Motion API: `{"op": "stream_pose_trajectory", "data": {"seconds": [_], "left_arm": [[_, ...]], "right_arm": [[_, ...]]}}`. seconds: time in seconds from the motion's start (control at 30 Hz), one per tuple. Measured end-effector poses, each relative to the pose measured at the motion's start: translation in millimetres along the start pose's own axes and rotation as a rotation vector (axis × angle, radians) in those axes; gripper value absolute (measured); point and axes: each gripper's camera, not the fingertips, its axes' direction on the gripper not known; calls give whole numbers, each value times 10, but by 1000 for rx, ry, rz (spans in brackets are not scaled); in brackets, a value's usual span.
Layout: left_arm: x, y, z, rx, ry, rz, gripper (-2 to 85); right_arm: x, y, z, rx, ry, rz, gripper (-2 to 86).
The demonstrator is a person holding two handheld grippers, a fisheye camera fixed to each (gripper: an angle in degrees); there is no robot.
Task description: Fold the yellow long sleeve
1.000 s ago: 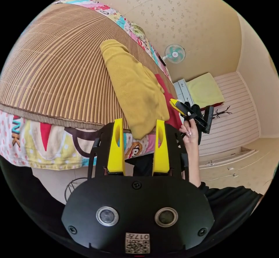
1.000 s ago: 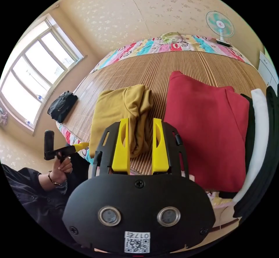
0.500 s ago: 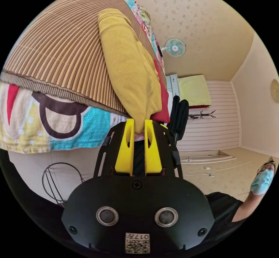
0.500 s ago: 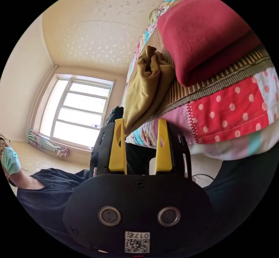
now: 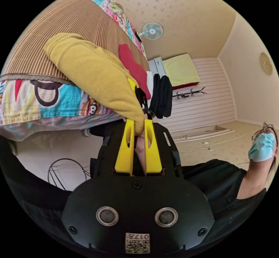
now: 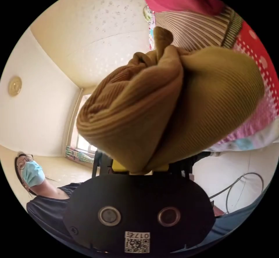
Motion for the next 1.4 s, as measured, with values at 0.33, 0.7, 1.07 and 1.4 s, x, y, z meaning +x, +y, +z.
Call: {"op": "stream_pose_trajectory", "data": {"seconds": [0.33,0.7,1.07,1.4], "left_arm": [[516,176,-122,120,-97,242,103],[197,-192,-527,275,-78,150,105],[-452,-519,-1015,393,50,-34,108],[-757,-590,-1137,383,105,-97,113]], "right_arm": [[-1822,-455,34,84,170,-573,131],[-1503,-805,-1043,502,469,-402,66],[-1418,-269,-1096,521,608,-323,74],[-1742,-459,-1102,494,451,-294,60]]}}
